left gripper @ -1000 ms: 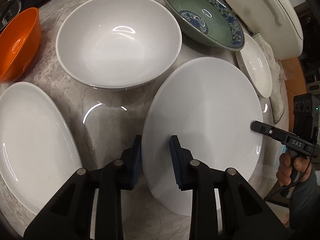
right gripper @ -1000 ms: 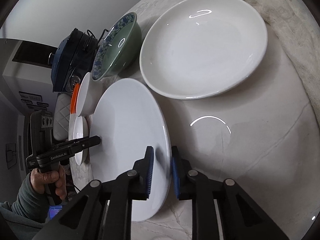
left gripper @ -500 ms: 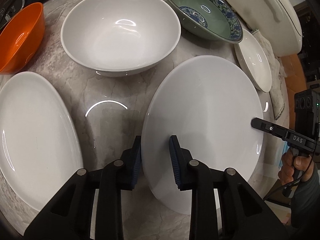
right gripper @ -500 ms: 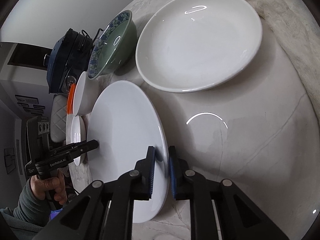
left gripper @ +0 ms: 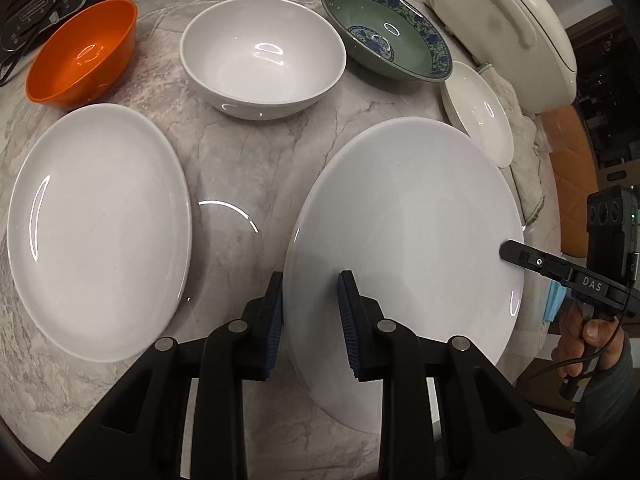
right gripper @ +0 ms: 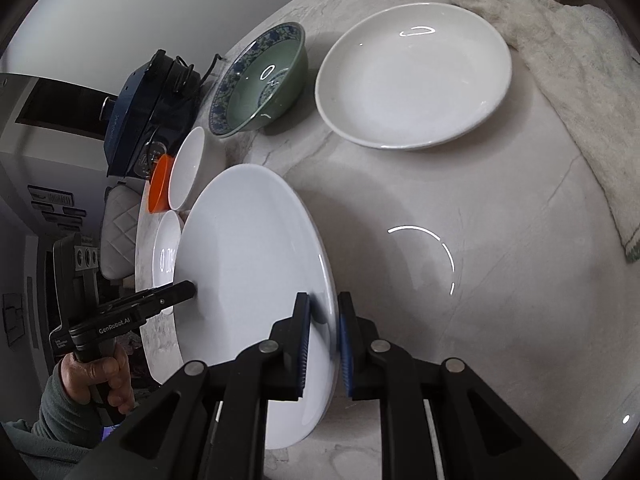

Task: Organize plates and bowls
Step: 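Slide the large white plate toward the table edge with both tools, then open both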

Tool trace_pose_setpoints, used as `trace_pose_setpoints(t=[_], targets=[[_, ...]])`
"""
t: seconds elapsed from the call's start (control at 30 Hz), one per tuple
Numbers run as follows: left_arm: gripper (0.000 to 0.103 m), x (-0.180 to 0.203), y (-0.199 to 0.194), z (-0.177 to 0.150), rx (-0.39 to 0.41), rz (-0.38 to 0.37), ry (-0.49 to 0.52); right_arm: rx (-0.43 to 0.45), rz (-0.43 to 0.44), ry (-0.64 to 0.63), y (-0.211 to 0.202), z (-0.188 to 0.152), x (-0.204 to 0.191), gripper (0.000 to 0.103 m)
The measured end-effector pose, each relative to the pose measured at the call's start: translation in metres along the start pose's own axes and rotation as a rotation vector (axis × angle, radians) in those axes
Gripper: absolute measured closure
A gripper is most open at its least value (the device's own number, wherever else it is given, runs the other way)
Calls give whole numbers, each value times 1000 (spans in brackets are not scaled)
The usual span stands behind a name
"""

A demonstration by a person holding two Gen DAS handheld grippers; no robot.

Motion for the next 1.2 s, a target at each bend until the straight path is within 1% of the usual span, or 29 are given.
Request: trace_pose_setpoints(t=[0.2,0.37,0.47,0.6,0.8,0.87,1.03,1.2], targets=[[80,-15,-15,-57,8,6,-4,-12,-19,-20,11,-40,-29,87],[80,-50,-20,-116,5,20,-18,-43,-25,-29,37,-76,-55,86],[79,-69,-14,-142,-8,35,-27,-57,-41,-47,55,-96,-66,86],[79,-95,-4,-169,-12,25,-44,-72,-72,-63,76,-108,-77,85],[79,-113,5,-176,2,34,-25,-62,-107,-78,91,-111,-82,85],[79,-117,12,-174,-2,39,-26,-57,-127,-85,97,-110,-86,85],[78,-117,21,-162,21,65,-4,-26,-162,-107,101,-110,-86,85],[78,-116,20,-154,48,89,0,-18,-165,-106,106,-108,-82,83]])
Point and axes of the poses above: each gripper's, at about its wrist camera, not at the fingertips, and y roughly the way its jaws point, x to its right, z to its top, the point moved 6 cm from there along y, roughly the way its jaws point, and after that the axes turned 13 degrees about -x, right-handed, at the moved point
